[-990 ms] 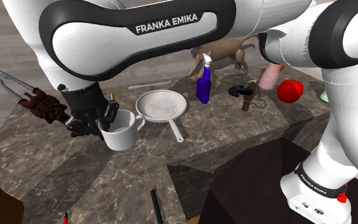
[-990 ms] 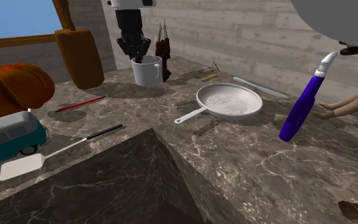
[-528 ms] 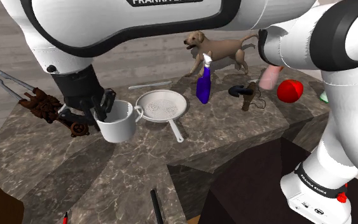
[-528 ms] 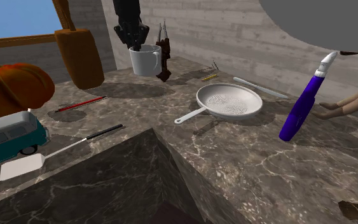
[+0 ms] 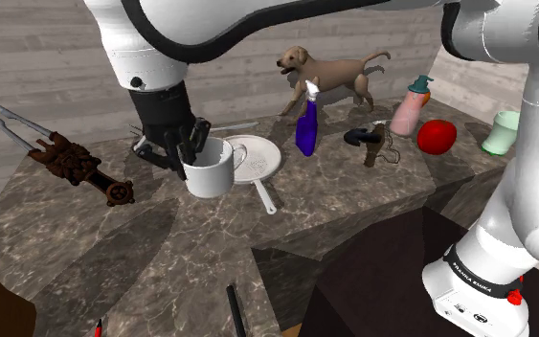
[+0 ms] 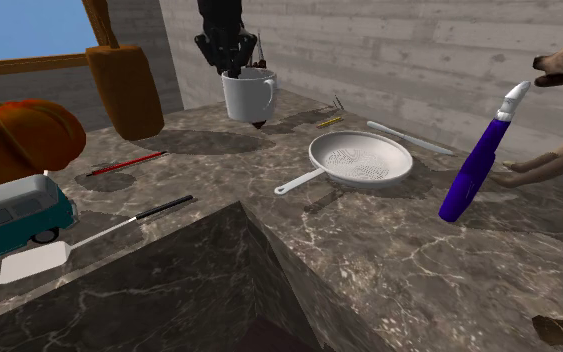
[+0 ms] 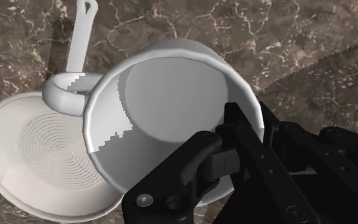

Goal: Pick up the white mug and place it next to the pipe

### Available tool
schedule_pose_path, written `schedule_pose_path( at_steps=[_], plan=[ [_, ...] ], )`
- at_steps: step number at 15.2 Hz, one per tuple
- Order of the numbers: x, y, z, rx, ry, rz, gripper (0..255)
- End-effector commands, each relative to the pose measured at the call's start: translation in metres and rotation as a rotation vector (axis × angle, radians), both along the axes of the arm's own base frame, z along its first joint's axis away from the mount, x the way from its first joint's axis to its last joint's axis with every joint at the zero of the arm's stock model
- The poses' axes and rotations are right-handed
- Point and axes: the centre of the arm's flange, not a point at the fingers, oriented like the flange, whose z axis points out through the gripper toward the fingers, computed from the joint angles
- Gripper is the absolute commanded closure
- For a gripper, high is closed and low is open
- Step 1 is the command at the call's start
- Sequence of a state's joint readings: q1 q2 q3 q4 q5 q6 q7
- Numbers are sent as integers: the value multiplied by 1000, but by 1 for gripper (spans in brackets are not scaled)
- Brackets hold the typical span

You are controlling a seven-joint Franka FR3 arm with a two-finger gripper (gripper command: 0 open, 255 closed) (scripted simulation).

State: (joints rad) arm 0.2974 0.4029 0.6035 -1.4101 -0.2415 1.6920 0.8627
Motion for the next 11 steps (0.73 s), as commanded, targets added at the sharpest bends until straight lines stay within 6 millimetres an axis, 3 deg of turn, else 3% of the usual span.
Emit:
schedule_pose_path(
  at_steps=[1, 11],
  plan=[
    [-7, -26, -1, -1, 0, -1, 255],
    [-35, -155, 0, -1, 0, -1, 255]
  ],
)
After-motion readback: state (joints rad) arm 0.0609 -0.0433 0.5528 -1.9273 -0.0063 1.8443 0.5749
